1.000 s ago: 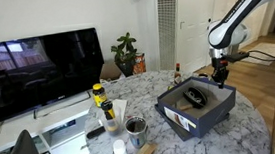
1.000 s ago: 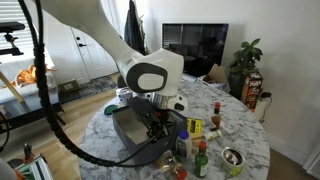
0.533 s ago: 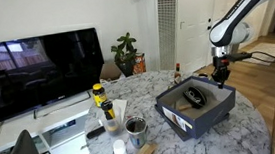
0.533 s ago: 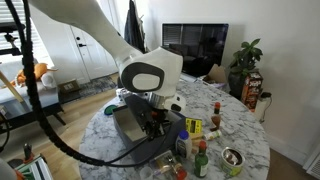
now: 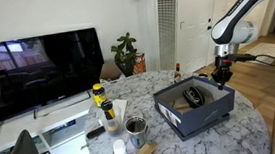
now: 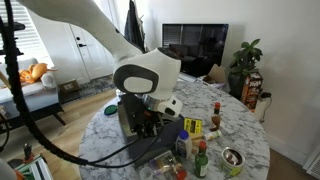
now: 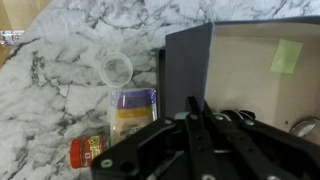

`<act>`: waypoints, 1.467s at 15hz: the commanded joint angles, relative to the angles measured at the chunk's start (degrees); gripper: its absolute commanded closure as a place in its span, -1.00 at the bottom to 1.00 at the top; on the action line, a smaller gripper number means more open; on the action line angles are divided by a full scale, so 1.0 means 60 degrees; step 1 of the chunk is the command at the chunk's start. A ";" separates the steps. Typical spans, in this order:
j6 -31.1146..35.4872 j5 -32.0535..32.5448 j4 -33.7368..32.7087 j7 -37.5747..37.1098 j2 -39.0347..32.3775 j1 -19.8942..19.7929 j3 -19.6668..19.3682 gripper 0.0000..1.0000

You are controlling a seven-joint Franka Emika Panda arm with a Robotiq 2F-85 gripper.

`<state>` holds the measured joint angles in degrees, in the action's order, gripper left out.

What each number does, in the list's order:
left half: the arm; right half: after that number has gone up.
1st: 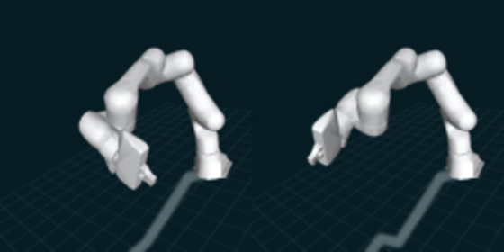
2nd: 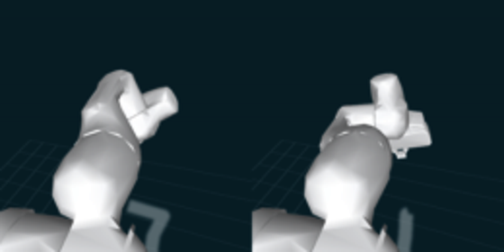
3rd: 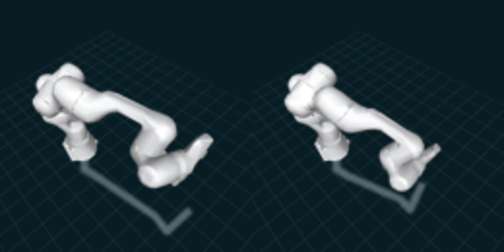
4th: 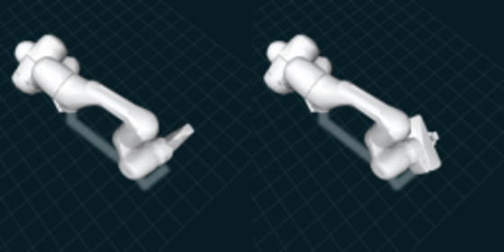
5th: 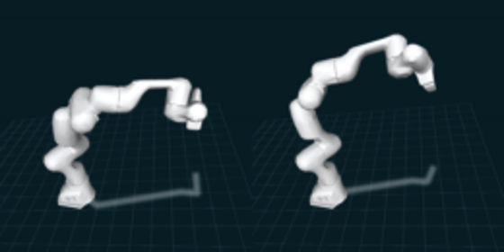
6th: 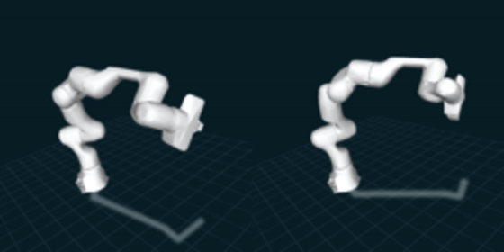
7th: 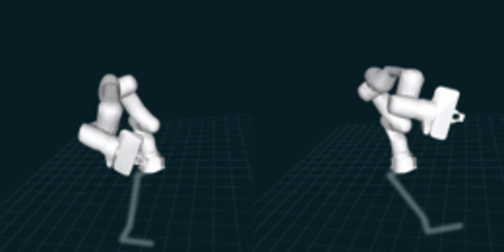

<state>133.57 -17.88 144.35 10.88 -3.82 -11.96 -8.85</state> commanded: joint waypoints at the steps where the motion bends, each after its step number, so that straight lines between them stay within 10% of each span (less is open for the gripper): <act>1: 0.0074 -0.0663 0.0437 0.0248 0.0412 -0.0032 -0.0081 0.98; 11: 0.0442 -0.0707 0.0904 0.0081 0.0370 -0.0037 -0.0197 0.98; 12: 0.0472 -0.0720 0.0929 0.0013 0.0406 -0.0028 -0.0200 0.41; 22: -0.0016 -0.0507 0.1300 -0.0571 0.1070 0.0015 -0.0243 -0.93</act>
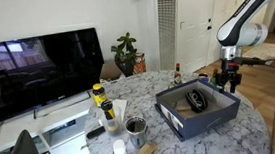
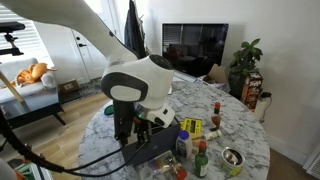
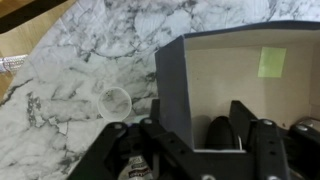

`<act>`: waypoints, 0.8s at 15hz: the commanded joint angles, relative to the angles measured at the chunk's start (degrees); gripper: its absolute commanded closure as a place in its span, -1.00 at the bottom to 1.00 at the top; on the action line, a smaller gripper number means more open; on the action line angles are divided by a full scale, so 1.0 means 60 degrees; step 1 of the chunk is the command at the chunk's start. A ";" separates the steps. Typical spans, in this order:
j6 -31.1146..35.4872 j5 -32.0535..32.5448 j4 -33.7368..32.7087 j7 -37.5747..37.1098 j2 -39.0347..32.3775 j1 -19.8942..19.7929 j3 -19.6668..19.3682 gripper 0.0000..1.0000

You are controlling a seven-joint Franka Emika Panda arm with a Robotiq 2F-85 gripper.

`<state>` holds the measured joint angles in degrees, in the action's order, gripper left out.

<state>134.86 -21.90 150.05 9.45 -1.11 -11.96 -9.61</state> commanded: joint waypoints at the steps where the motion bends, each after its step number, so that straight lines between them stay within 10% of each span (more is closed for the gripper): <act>1: -0.0347 0.0236 0.0405 -0.0407 0.0863 -0.0014 -0.0152 -1.00; 12: -0.3079 0.2548 0.0365 -0.1913 0.6119 -0.0168 0.0125 -1.00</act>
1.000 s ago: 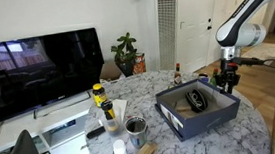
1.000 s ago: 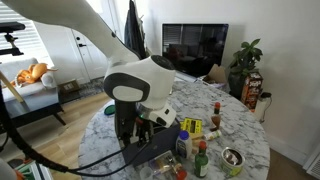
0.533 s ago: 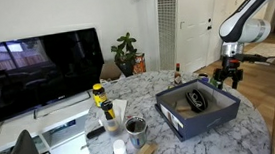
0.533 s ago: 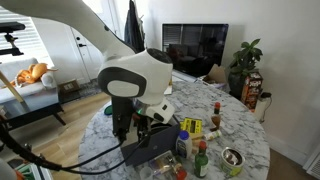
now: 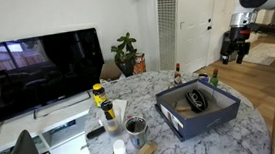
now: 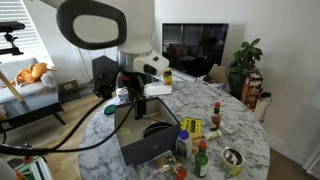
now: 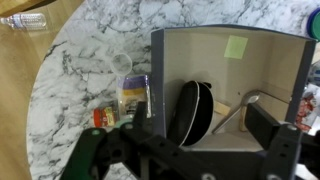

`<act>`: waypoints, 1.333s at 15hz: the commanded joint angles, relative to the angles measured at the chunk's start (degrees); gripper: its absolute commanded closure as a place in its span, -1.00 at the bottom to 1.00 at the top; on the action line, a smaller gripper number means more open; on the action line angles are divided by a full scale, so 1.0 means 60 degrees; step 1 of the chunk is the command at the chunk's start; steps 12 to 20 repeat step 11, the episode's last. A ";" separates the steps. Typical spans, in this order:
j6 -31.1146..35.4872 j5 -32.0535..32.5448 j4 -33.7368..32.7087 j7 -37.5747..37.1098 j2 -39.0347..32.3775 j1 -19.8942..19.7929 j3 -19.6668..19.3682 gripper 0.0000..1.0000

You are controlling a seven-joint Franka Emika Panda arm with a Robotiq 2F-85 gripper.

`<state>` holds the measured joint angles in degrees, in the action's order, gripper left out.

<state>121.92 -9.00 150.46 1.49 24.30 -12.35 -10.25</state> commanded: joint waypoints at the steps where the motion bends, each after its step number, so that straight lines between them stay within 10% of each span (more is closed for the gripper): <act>1: -0.1263 0.0361 0.0184 -0.0694 0.2287 -0.0082 0.0293 -1.00; 20: -0.1854 0.0161 -0.0275 -0.0658 0.2570 0.0071 0.0268 -1.00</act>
